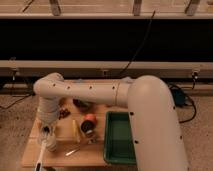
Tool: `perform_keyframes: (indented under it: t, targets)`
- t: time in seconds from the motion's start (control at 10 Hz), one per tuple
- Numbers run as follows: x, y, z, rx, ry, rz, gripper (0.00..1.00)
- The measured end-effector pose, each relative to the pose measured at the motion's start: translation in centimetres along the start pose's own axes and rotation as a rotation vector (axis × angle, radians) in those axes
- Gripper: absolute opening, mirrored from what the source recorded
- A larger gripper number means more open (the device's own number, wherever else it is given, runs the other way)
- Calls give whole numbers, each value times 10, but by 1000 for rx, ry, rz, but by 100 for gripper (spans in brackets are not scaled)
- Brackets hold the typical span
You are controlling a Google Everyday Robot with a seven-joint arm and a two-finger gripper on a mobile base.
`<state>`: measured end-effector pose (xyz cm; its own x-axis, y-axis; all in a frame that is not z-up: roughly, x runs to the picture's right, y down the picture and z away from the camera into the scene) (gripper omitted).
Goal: Place brush in paper cup
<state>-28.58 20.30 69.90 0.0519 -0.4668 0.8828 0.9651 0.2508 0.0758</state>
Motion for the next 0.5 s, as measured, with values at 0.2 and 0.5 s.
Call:
perform_keyframes:
  t: [0.2, 0.5]
  targets:
    - [3, -5, -1, -7, 12, -8, 80]
    - [3, -10, 1, -10, 17, -24, 80]
